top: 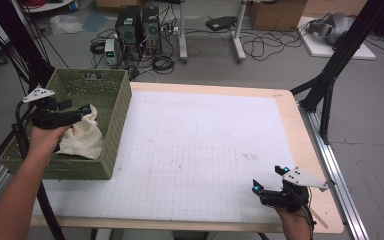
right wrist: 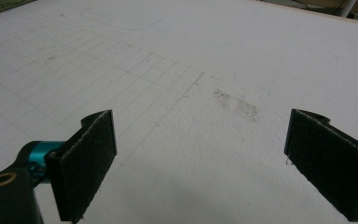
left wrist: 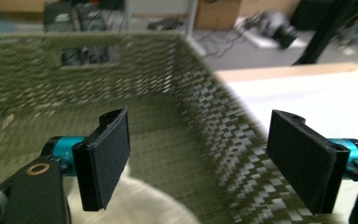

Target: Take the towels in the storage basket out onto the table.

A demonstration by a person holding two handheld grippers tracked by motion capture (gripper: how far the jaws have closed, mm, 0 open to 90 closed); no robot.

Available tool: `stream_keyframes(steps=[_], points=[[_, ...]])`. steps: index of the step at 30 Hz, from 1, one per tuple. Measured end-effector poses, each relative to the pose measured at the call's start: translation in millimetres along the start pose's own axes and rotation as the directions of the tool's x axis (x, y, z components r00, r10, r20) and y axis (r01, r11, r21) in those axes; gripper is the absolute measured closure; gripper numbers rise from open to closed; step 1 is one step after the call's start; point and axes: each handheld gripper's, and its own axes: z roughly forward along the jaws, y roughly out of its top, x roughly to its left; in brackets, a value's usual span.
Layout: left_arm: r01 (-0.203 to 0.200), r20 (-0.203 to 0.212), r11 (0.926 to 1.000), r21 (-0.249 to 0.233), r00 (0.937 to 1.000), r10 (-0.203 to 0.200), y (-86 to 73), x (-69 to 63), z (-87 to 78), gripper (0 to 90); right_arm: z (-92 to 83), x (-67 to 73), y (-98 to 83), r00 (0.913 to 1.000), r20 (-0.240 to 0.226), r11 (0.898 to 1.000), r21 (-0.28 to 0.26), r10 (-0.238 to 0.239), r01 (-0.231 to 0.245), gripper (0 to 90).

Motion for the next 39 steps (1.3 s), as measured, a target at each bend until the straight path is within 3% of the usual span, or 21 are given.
stream_keyframes(steps=[5, 10, 16, 20, 21, 22, 25, 27, 29, 32, 35, 37, 39], points=[[0.009, -0.035, 0.9985, 0.055, 0.9994, -0.007, -4.1, 9.1, 10.6, 20.7, -0.2, -1.1, -0.5, 1.0, 0.003, 1.0, 0.002, 0.0, 0.0, 8.3], [0.027, -0.088, 0.9921, 0.123, 0.996, -0.016, -9.3, 19.8, 17.3, 20.4, -0.3, -0.7, -0.6, 1.0, 0.003, 1.0, 0.0, 0.003, -0.003, 8.4], [0.058, -0.162, 0.9705, 0.234, 0.9865, -0.02, -16.9, 29.4, 26.7, 21.4, 0.1, -2.2, -1.5, 1.0, 0.007, 1.0, 0.004, 0.002, -0.002, 8.3], [0.09, -0.207, 0.9457, 0.312, 0.978, -0.025, -22.9, 36.2, 32.8, 21.5, -0.9, -2.3, -1.9, 0.9999, 0.01, 1.0, 0.006, 0.007, -0.007, 8.3], [0.102, -0.219, 0.9296, 0.354, 0.9754, -0.024, -26.2, 37.9, 36.6, 22.1, -1.2, -2.2, -2.4, 0.9999, 0.01, 1.0, 0.01, 0.012, -0.012, 8.3], [0.102, -0.219, 0.9296, 0.354, 0.9754, -0.024, -26.2, 37.9, 36.6, 23.1, -1.2, -2.2, -2.4, 0.9999, 0.01, 1.0, 0.01, 0.012, -0.012, 8.3], [0.113, -0.248, 0.9055, 0.409, 0.9687, -0.008, -31.2, 40.7, 42.4, 27.3, -0.5, -3.2, -3.4, 0.9999, 0.011, 1.0, 0.012, 0.007, -0.007, 8.3], [0.123, -0.262, 0.8934, 0.432, 0.9652, -0.006, -34.8, 43.2, 45.6, 29.2, 0.4, -2.9, -4.0, 0.9999, 0.013, 1.0, 0.019, 0.007, -0.007, 8.3], [0.117, -0.264, 0.8858, 0.449, 0.9646, 0.007, -36.6, 43.6, 48.0, 29.8, 0.6, -2.6, -3.7, 0.9999, 0.013, 1.0, 0.017, 0.005, -0.005, 8.4], [0.093, -0.255, 0.869, 0.486, 0.9662, 0.039, -39.1, 42.6, 51.5, 30.5, 0.7, -2.1, -3.8, 0.9999, 0.011, 1.0, 0.022, 0.01, -0.01, 8.4], [0.086, -0.238, 0.8529, 0.515, 0.9702, 0.045, -41.4, 42.4, 53.0, 36.0, 1.0, -2.1, -4.0, 0.9999, 0.009, 1.0, 0.022, 0.005, -0.005, 8.4], [0.084, -0.226, 0.8466, 0.526, 0.9732, 0.043, -42.1, 41.6, 53.5, 45.5, 0.8, -2.1, -4.0, 0.9999, 0.009, 1.0, 0.024, 0.006, -0.006, 8.3], [0.051, -0.183, 0.8384, 0.543, 0.9813, 0.058, -42.3, 38.2, 54.0, 58.4, 0.9, -2.3, -4.0, 0.9999, 0.008, 1.0, 0.025, 0.008, -0.008, 8.3]])
